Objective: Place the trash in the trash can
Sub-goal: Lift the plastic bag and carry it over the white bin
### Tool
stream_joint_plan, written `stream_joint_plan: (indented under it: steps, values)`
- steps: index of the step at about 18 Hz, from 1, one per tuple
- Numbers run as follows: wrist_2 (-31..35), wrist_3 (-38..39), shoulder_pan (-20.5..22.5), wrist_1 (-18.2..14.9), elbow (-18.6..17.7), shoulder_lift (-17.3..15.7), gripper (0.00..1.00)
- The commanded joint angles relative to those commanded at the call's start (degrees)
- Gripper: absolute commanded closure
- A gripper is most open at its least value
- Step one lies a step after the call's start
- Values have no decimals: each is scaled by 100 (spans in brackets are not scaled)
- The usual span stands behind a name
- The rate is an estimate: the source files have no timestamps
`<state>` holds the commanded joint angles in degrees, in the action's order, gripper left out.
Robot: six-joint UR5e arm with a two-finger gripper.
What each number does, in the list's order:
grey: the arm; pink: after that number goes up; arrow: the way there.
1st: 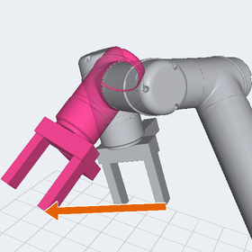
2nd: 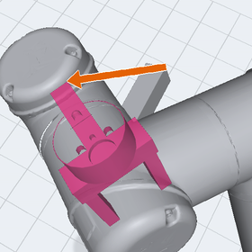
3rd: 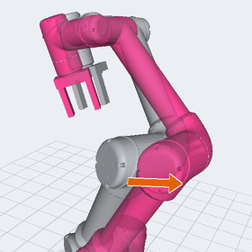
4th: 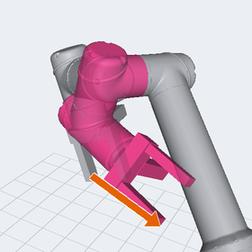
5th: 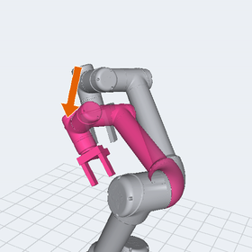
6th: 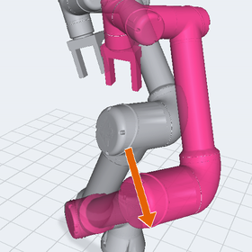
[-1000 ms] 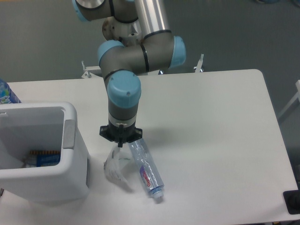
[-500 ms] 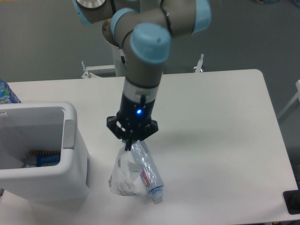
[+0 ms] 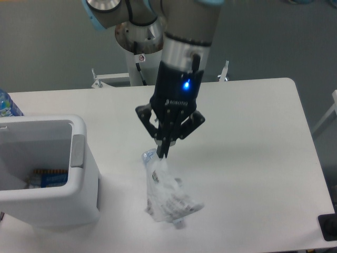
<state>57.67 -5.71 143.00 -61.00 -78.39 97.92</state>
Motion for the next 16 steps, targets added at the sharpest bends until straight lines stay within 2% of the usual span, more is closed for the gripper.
stream_joint_plan:
  steps: [5,11,13,16]
  values:
    - [-554,17,-105,-9,-465,-413,100]
    - [-704,18,-412,26,-1142,-1011,100]
    - [-704,18,-597,53,-1283,-1064,100]
    - [-704,18,-843,61,-1284,-1003,100]
